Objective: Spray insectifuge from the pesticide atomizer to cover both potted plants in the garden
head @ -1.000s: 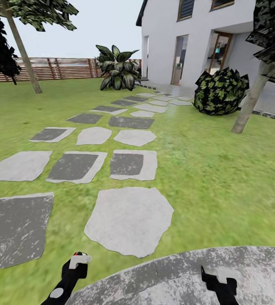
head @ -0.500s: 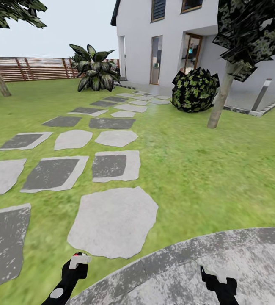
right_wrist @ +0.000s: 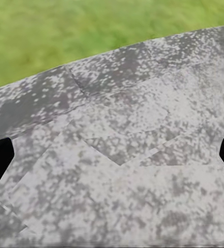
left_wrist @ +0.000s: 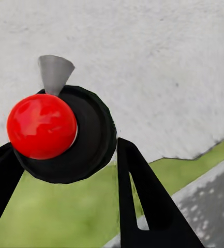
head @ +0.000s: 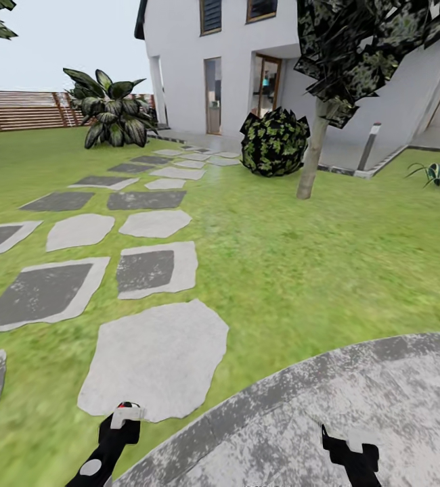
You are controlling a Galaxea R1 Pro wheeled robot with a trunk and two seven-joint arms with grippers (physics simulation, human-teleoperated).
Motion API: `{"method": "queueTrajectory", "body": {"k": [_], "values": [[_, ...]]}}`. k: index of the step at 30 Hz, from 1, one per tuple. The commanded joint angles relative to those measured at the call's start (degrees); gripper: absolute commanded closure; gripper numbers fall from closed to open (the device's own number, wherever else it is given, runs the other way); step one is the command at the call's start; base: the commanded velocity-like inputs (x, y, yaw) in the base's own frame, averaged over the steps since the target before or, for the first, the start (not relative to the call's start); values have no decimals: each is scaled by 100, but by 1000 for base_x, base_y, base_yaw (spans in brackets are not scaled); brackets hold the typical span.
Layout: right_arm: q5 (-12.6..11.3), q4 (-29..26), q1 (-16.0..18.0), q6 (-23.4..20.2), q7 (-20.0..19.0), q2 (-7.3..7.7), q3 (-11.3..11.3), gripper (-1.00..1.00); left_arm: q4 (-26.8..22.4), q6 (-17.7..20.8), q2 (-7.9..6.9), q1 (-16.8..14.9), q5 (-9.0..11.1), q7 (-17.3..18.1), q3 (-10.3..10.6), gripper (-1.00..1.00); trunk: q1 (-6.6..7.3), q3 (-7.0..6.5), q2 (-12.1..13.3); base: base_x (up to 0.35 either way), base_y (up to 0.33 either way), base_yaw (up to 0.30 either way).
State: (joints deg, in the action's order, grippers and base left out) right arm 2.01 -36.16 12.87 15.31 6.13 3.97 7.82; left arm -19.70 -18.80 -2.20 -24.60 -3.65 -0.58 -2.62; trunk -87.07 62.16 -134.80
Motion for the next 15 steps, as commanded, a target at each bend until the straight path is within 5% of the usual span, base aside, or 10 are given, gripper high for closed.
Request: {"method": "queueTrajectory", "body": {"k": [1, 15], "values": [[22, 7, 5, 16, 18, -1, 1, -100, 2, -19, 1, -1, -39, -4, -26, 100, 1, 4, -2, 0, 0, -300], [27, 13, 5, 16, 13, -1, 1, -100, 18, -17, 2, -1, -39, -4, -22, 100, 1, 4, -2, 0, 0, -300]]}}
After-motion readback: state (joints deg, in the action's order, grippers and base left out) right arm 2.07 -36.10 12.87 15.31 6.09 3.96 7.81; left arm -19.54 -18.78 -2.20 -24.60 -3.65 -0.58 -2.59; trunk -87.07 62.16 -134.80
